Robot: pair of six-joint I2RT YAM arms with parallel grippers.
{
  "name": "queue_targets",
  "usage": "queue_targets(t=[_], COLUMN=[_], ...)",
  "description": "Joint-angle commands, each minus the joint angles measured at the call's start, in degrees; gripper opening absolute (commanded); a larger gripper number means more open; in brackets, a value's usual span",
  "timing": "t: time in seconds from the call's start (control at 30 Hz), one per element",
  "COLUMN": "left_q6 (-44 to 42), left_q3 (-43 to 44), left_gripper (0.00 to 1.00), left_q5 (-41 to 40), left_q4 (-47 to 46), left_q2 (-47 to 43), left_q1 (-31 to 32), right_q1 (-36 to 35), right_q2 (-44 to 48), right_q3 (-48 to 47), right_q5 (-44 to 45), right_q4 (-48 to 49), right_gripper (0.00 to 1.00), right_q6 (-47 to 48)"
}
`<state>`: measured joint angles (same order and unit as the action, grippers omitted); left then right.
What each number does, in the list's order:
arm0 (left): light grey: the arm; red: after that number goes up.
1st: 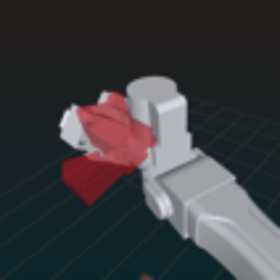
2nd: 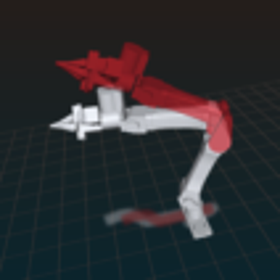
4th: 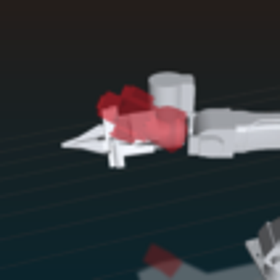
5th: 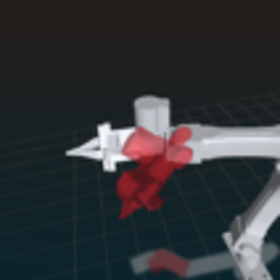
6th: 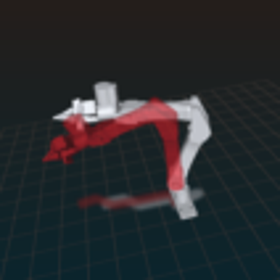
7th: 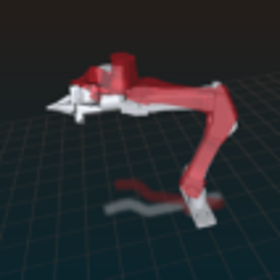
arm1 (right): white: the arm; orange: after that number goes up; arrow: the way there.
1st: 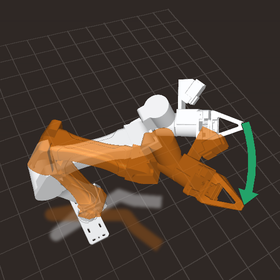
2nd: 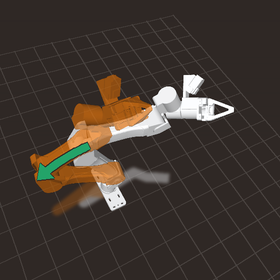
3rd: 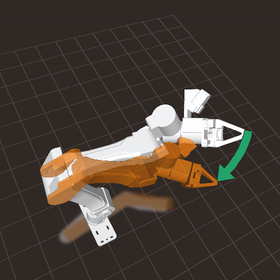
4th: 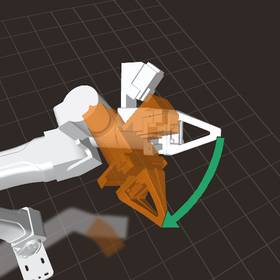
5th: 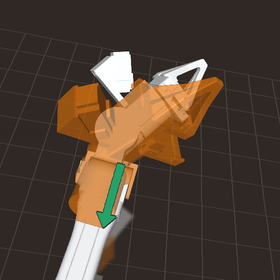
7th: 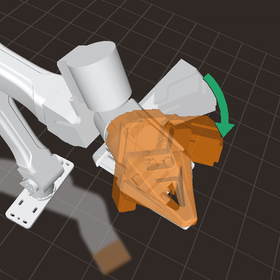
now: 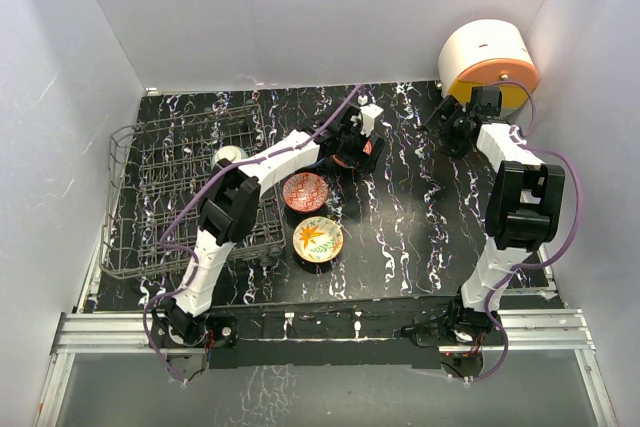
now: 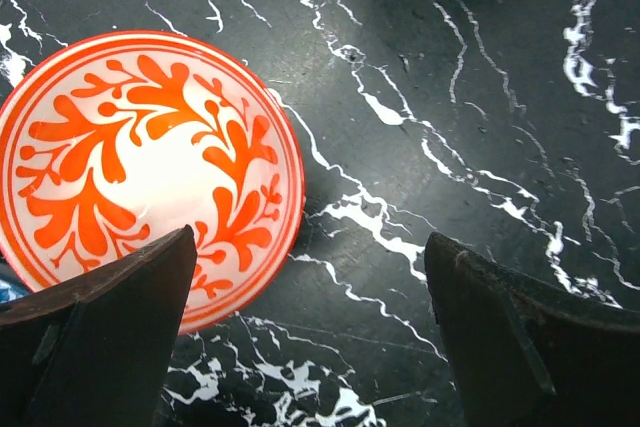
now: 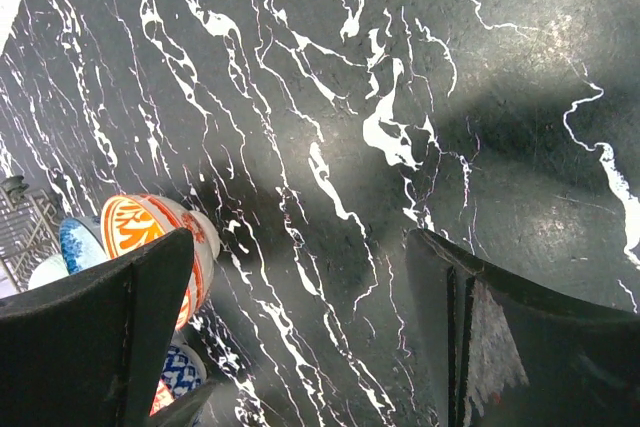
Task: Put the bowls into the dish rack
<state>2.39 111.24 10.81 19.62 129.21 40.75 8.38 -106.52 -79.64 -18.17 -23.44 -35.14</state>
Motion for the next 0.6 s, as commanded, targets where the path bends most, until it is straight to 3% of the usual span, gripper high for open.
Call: queue_targets(t=[0.0, 0.27, 0.57], left_q6=[-2.1, -2.4, -2.7], left_q3=[3.5, 4.9, 4.0], left_gripper=[0.95, 0.95, 0.83], left_q5=[-2.8, -5.9, -7.6], left_q4=[-1.2, -1.3, -1.4], left_q2=[1.2, 5.4, 6.9], left_q1=[0.0, 0.4, 0.6], right_q1=[0.4, 0.5, 0.8], right_q2=[-0.7, -1.2, -0.9], right_q3=[-3.0, -2.2, 0.3], right_q5=[-0.6, -1.0, -1.2], right_q4=[4.0, 4.2, 5.5], right_gripper=[0.90, 0.90, 0.90], right_q6=[-0.9, 0.1, -0.1])
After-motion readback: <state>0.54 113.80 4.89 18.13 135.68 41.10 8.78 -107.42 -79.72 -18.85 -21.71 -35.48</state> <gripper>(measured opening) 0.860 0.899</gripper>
